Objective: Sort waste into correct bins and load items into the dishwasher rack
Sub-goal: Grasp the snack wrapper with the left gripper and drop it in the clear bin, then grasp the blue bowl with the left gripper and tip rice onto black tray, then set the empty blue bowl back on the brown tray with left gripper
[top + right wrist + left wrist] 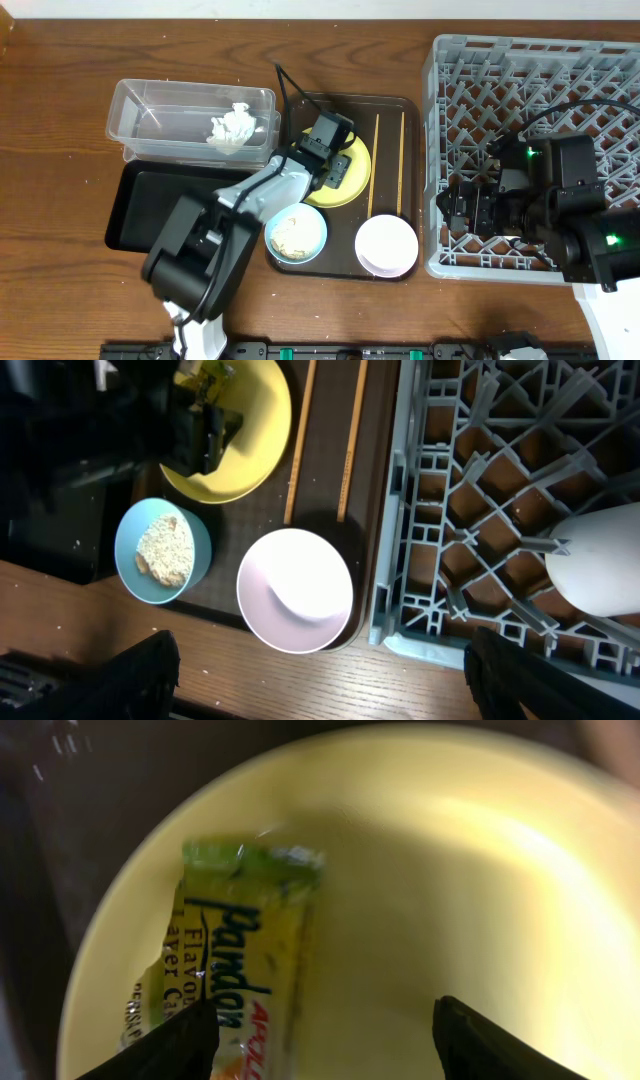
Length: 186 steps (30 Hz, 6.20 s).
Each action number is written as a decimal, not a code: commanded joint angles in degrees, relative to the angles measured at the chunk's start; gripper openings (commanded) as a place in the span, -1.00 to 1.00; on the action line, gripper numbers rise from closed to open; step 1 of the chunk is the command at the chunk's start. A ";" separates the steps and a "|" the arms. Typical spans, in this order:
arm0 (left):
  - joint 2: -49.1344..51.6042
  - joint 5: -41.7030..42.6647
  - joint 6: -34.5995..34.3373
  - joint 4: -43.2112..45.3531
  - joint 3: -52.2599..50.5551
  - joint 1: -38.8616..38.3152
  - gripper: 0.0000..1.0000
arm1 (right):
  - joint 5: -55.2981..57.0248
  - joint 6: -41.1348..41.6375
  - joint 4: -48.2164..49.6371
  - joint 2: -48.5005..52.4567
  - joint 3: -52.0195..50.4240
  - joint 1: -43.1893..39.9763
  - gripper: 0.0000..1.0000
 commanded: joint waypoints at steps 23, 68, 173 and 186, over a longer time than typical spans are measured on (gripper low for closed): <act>-9.27 5.18 -5.33 -2.19 0.04 0.79 -0.88 | 0.15 0.35 0.39 0.33 -1.38 0.52 0.80; -32.17 13.44 -33.38 -26.49 -13.18 -4.44 0.04 | 0.59 0.31 0.17 0.33 -1.38 0.52 0.82; -29.22 70.40 1.88 -39.85 -12.44 28.70 -0.88 | -0.96 -1.22 0.33 0.33 -1.38 0.52 0.83; -29.00 22.14 -26.95 -22.58 -12.46 -3.74 -0.88 | -0.94 -1.18 0.07 0.33 -1.38 0.52 0.83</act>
